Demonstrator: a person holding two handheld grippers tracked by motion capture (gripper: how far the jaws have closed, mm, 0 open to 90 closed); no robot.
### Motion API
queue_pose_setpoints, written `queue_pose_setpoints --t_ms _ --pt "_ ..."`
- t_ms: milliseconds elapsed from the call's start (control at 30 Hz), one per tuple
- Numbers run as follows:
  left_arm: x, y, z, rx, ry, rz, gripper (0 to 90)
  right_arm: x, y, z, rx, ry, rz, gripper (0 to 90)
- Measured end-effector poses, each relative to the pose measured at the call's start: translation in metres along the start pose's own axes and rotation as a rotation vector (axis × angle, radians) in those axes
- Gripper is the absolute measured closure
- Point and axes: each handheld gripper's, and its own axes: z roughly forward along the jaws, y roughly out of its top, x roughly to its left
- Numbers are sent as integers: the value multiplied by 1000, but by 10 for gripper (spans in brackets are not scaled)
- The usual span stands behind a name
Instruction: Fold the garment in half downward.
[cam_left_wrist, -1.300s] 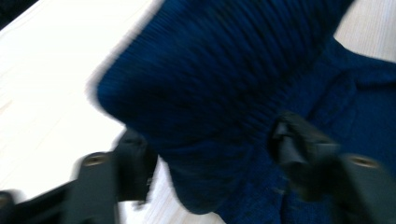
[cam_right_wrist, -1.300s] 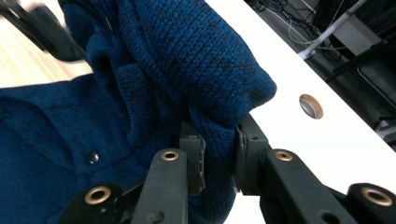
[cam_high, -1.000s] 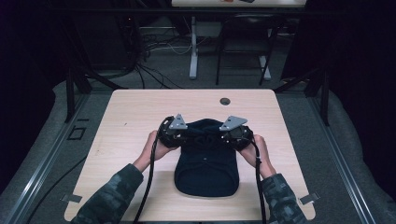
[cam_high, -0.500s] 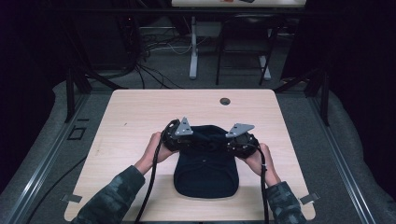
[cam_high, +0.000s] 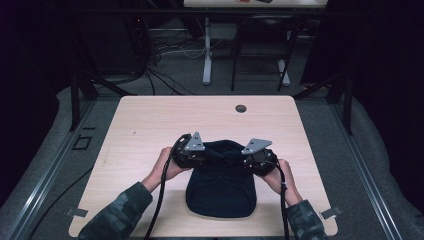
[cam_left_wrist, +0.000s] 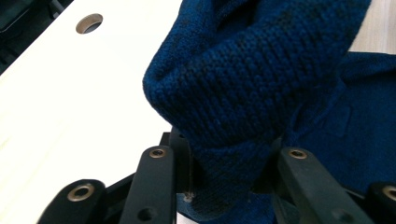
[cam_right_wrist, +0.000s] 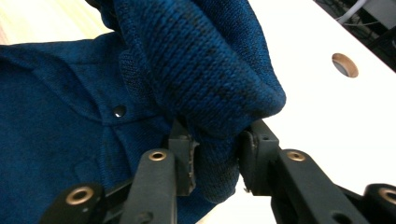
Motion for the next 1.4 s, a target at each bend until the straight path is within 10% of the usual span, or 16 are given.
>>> queue_pose_setpoints --t_ms 233,1400 --pt "-6 -6 -2 0 3 3 724 3 0 -4 17 31 5 571" --pt "-22 -28 4 4 -57 -28 723 24 -21 -9 50 90 -20 679"
